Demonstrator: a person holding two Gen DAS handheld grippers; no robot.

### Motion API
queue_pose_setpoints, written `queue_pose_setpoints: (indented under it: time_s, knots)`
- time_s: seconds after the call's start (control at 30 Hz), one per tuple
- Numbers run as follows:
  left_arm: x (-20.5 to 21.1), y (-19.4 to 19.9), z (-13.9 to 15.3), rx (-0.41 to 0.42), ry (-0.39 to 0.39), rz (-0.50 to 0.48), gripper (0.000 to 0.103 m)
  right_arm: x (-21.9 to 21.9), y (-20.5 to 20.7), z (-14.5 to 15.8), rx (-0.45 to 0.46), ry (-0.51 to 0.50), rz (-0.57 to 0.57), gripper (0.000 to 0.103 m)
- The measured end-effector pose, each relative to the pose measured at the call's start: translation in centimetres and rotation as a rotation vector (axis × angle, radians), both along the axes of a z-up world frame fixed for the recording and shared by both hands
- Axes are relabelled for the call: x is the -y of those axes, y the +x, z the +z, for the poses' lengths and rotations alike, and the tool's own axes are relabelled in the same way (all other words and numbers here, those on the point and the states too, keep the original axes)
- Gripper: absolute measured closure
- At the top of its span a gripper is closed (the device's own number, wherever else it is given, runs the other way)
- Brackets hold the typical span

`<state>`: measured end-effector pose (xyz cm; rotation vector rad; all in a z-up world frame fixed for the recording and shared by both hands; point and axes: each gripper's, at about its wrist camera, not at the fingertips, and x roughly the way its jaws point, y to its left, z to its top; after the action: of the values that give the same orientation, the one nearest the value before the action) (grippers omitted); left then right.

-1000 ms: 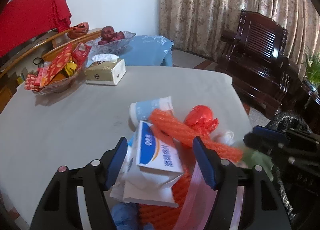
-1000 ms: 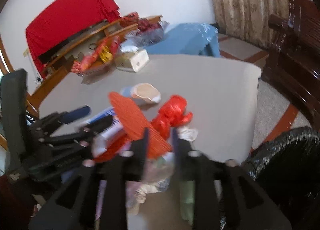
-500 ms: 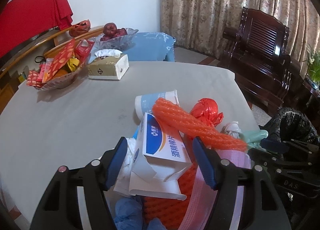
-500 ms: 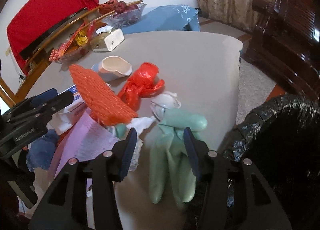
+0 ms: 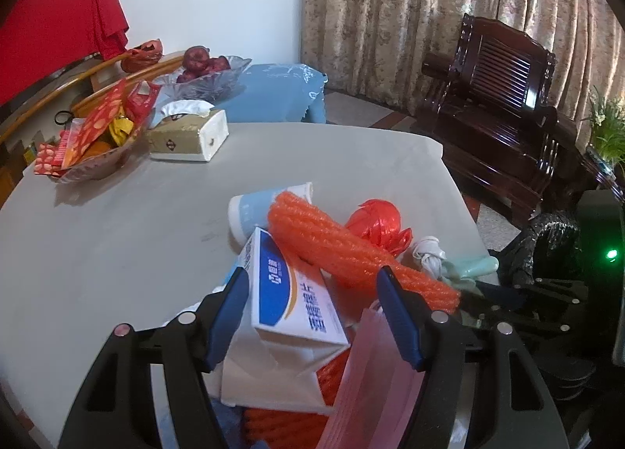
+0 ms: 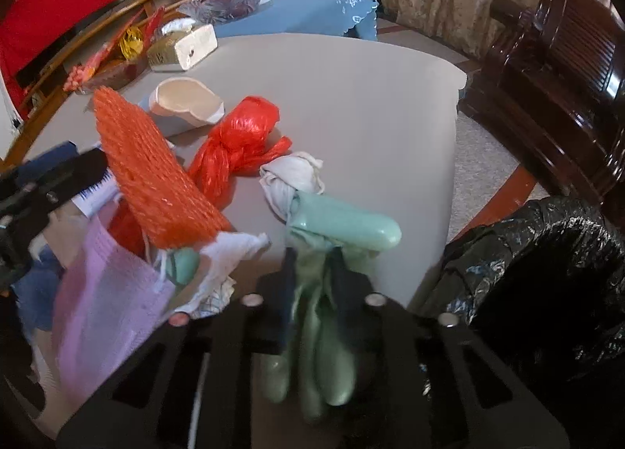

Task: Collect trash
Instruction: 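Lift the green gloves with the right tool while the left tool grasps the orange mesh net, then carry the net and gloves over the bin and open both tools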

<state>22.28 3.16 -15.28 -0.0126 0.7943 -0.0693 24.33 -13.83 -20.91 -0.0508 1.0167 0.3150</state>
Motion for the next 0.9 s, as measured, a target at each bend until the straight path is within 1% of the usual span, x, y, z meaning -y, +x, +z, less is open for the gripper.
queue_pose_setpoints:
  time_s: [0.07, 0.13, 0.23, 0.33, 0.4, 0.47, 0.53, 0.6, 0.63, 0.7, 0.73, 0.77, 0.9]
  knots:
    - [0.2, 0.3, 0.2, -0.001, -0.005, -0.002, 0.036, 0.5, 0.0, 0.7, 0.012, 0.038, -0.010, 0.091]
    - [0.2, 0.2, 0.8, 0.011, -0.028, -0.002, 0.036, 0.8, -0.1, 1.4, 0.034, 0.050, -0.018, 0.091]
    - [0.4, 0.1, 1.3, 0.019, -0.029, -0.013, 0.036, 1.1, 0.0, 2.3, 0.055, 0.067, -0.027, 0.091]
    - [0.8, 0.4, 1.2, -0.002, -0.036, -0.026, 0.036, 1.4, -0.2, 2.8, 0.072, 0.079, -0.030, 0.091]
    - [1.3, 0.9, 0.5, -0.035, -0.020, -0.021, 0.036, 1.7, -0.3, 3.0, 0.075, 0.094, -0.032, 0.091]
    - [1.5, 1.4, -0.1, -0.054, -0.031, -0.020, 0.038, 1.9, -0.4, 3.1, 0.078, 0.103, -0.032, 0.091]
    - [1.9, 2.0, -0.7, -0.067, -0.020, -0.021, 0.045, 2.0, -0.5, 3.1, 0.078, 0.105, -0.031, 0.091]
    - [2.3, 2.8, -1.4, -0.089, -0.018, -0.025, 0.056, 2.2, -0.7, 3.1, 0.080, 0.103, -0.031, 0.091]
    - [2.4, 3.0, -1.5, -0.093, -0.022, -0.027, 0.059, 2.1, -0.7, 3.1, 0.081, 0.101, -0.033, 0.091]
    - [2.4, 3.3, -1.8, -0.099, -0.025, -0.030, 0.074, 2.3, -0.9, 3.2, 0.084, 0.105, -0.035, 0.091]
    - [2.2, 3.4, -1.7, -0.096, -0.043, -0.030, 0.078, 2.4, -0.9, 3.4, 0.087, 0.111, -0.037, 0.091]
    - [2.1, 3.3, -1.5, -0.091, -0.052, -0.028, 0.084, 2.4, -1.0, 3.6, 0.092, 0.115, -0.038, 0.091]
    - [1.4, 2.7, -0.1, -0.049, -0.089, -0.021, 0.088, 3.0, -1.7, 4.5, 0.117, 0.133, -0.047, 0.091]
